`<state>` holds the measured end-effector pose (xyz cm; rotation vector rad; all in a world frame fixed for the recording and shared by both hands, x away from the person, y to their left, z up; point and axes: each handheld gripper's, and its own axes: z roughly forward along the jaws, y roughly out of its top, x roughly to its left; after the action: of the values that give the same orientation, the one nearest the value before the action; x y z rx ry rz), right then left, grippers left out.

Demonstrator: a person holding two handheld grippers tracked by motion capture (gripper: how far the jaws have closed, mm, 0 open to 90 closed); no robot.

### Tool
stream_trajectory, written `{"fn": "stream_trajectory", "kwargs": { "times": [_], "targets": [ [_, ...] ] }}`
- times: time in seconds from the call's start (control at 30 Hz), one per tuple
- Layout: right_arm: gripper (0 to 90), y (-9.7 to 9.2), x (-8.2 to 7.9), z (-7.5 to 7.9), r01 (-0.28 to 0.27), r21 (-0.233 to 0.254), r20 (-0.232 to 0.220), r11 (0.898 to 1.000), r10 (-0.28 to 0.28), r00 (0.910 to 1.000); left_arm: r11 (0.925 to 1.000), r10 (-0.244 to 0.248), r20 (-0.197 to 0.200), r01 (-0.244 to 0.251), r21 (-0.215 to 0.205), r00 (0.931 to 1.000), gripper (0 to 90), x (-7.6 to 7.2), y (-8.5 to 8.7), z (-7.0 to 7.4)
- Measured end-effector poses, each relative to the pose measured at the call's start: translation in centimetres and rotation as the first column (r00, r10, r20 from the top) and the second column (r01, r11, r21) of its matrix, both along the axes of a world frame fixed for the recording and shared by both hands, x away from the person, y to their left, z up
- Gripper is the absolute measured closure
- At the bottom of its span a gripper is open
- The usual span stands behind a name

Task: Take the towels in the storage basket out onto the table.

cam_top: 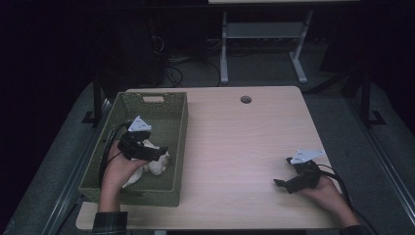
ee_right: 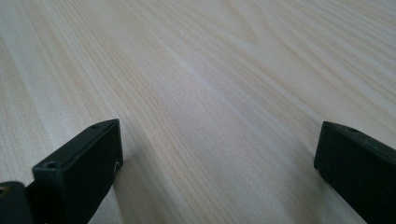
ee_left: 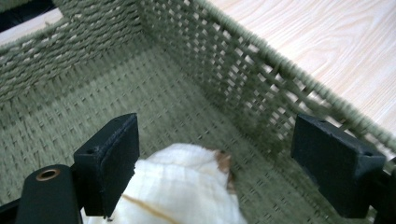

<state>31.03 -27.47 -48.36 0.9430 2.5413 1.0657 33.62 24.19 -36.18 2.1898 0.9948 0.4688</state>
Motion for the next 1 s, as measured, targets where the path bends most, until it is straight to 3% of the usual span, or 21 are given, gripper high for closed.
{"fn": "stream_trajectory", "kwargs": {
  "times": [0.33, 0.6, 0.73, 1.0],
  "targets": [
    [0.8, 0.0, 0.0, 0.0, 0.000, 0.000, 0.000, 1.000, 0.000, 1.0000, 0.9959, 0.057, -0.065, -0.052, 0.073, 0.9962, 14.0, 0.9, 1.7, -2.2],
    [0.8, 0.0, 0.0, 0.0, 0.000, 0.000, 0.000, 1.000, 0.000, 1.0000, 0.9920, 0.104, -0.113, -0.094, 0.083, 0.9882, 13.5, 1.5, 2.4, -4.0],
    [0.8, 0.0, 0.0, 0.0, 0.000, 0.000, 0.000, 1.000, 0.000, 1.0000, 0.9882, 0.135, -0.153, -0.121, 0.093, 0.9790, 13.3, 2.0, 2.7, -4.7],
    [0.8, 0.0, 0.0, 0.0, 0.001, 0.000, 0.000, 1.000, -0.001, 1.0000, 0.9774, 0.167, -0.222, -0.131, 0.166, 0.9606, 13.4, 2.3, 2.6, -5.8]
  ]
}}
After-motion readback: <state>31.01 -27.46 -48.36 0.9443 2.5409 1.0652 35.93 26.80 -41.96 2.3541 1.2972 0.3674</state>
